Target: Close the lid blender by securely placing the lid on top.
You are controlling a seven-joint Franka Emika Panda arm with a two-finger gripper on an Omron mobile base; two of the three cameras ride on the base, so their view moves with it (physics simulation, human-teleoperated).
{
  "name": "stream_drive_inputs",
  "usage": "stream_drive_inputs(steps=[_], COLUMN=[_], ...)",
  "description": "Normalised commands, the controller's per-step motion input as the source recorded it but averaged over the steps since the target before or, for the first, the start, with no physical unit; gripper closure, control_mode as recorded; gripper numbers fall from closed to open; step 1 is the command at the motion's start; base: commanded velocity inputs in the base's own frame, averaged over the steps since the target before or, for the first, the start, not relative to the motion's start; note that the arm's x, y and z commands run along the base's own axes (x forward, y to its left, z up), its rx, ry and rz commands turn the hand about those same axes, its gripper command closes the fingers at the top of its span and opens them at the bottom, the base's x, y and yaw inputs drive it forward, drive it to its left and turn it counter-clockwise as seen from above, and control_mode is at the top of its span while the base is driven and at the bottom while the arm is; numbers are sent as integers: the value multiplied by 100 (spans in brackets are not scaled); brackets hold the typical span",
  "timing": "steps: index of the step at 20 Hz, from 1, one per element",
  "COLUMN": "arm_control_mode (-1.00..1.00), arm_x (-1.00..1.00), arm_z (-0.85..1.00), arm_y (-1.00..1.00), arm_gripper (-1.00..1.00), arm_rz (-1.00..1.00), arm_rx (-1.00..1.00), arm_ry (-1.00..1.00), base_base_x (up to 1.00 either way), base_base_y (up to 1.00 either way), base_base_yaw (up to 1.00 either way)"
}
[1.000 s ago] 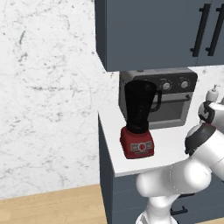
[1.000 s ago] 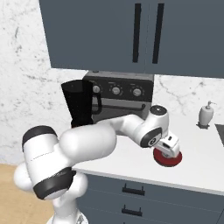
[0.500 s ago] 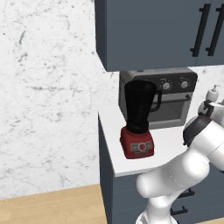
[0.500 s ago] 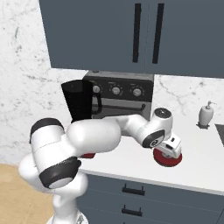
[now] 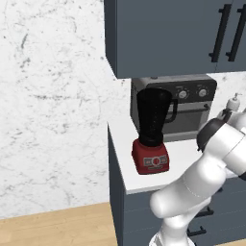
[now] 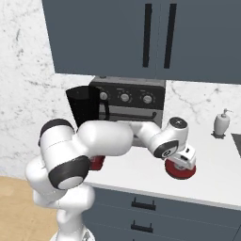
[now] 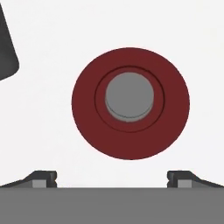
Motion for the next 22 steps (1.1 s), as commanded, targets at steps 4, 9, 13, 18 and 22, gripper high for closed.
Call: stream_drive_inputs(steps=[4, 9, 13, 18, 22], arm_control_mode=[-100, -100, -100, -100, -100], arm_x=[12, 15, 18, 17, 11], arm_z=[-9, -8, -7, -11, -16], arm_y=[-19, -14, -7, -8, -20], arm_gripper=[-100, -100, -100, -100, -100], arm_rz=[1, 1, 1, 2, 1], arm_rx=[3, 2, 1, 1, 2], arm_ry=[0, 1, 0, 1, 1], base_base_x=[0, 0, 0, 0, 0], base_base_y=[0, 0, 0, 0, 0], base_base_yaw=[0, 0, 0, 0, 0])
